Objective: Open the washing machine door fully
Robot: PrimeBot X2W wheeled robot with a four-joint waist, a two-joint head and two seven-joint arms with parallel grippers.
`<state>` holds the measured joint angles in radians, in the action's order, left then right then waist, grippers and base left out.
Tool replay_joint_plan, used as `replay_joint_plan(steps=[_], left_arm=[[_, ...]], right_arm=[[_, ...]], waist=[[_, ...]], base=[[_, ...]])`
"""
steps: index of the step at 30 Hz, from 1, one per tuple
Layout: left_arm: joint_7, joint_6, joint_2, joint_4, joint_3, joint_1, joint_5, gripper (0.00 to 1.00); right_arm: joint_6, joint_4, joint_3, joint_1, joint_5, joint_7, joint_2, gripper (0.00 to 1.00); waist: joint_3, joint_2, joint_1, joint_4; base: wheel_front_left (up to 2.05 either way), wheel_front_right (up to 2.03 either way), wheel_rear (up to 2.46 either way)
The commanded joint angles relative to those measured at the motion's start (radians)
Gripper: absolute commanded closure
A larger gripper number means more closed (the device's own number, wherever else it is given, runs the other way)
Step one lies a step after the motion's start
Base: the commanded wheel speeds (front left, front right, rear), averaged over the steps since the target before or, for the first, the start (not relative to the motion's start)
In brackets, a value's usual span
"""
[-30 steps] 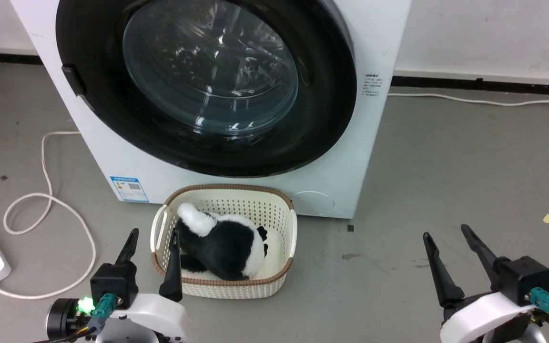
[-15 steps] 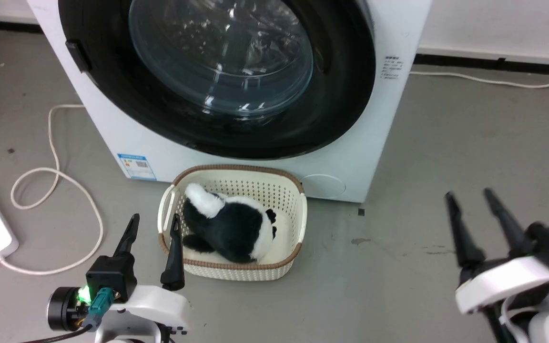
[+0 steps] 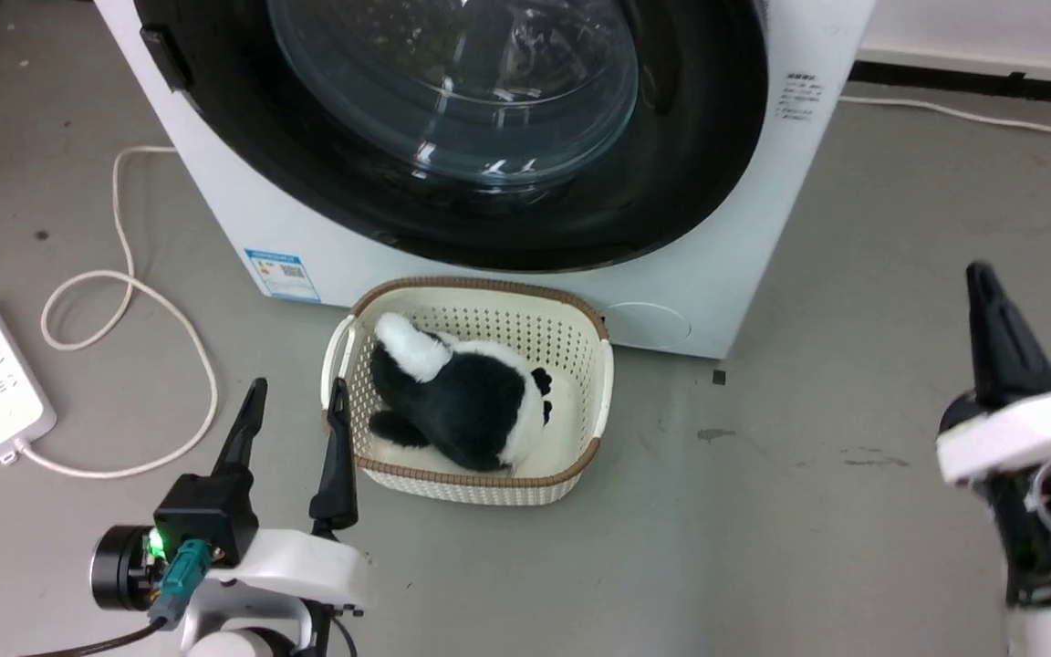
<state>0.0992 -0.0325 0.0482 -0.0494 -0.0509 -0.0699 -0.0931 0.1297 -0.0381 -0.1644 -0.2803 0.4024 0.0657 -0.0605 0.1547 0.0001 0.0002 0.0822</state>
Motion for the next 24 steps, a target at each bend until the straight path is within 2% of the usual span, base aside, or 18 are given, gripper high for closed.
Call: replay_joint_plan(steps=[1,6,10,24], left_arm=[[0.011,-0.004,0.001,-0.009,-0.002,-0.025,-0.01,0.0],[0.021,-0.009,0.001,-0.02,-0.007,-0.038,-0.015,0.0],[0.03,-0.013,0.001,-0.03,-0.013,-0.048,-0.019,0.0],[0.059,-0.022,0.001,-0.056,-0.037,-0.084,-0.041,0.0]], right_arm=[[0.001,-0.024,-0.023,-0.049,0.052,0.021,0.005,1.0],[0.001,-0.117,-0.07,-0.146,0.172,0.083,0.007,1.0],[0.001,-0.187,-0.088,-0.231,0.225,0.136,0.007,1.0],[0.001,-0.479,-0.203,-0.558,0.291,0.301,-0.015,1.0]], waist=[[0.013,-0.0001,-0.0002,0.007],[0.038,-0.0001,-0.0002,0.02],[0.065,-0.0001,-0.0002,0.03],[0.155,-0.0001,-0.0002,0.077]], base=[[0.0,0.0,0.0],[0.0,0.0,0.0],[0.0,0.0,0.0],[0.0,0.0,0.0]])
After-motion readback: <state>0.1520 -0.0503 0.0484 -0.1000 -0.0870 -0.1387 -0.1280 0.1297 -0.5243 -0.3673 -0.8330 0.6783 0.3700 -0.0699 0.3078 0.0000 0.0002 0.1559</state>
